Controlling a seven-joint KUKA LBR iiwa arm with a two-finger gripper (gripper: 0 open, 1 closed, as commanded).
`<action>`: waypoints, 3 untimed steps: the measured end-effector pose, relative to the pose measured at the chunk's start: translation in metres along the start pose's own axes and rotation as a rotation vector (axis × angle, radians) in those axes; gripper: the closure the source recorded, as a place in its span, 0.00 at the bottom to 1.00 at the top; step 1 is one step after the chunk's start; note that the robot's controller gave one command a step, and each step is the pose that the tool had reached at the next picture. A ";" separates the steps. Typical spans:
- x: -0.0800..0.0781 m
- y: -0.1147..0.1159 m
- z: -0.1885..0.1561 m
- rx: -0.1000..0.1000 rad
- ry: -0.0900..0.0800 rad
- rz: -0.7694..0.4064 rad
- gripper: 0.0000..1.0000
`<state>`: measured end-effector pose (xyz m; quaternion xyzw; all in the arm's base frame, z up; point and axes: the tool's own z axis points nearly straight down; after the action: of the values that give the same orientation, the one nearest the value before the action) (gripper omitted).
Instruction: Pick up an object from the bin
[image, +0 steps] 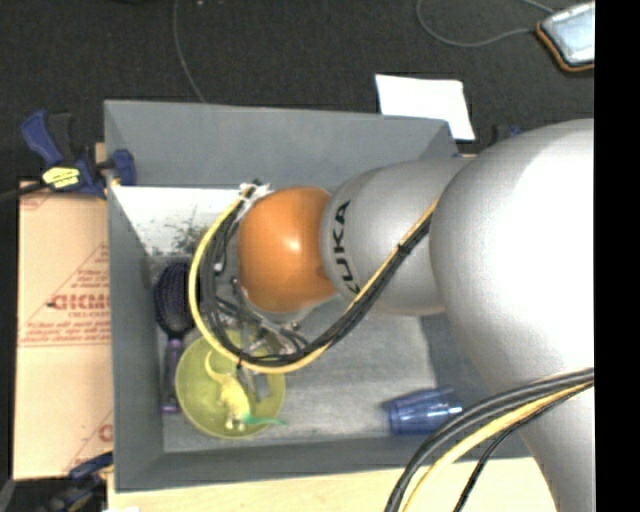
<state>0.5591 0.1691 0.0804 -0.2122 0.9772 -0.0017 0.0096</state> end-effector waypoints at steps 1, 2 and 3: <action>-0.003 -0.001 0.000 -0.003 0.006 0.040 1.00; -0.003 -0.001 0.000 -0.003 0.006 0.041 1.00; -0.003 -0.002 -0.001 -0.003 0.005 0.042 1.00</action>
Offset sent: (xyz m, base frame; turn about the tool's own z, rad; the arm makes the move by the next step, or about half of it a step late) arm 0.0000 0.0000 0.0000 0.0000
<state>0.5626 0.1691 0.0817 -0.1917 0.9814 -0.0003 0.0069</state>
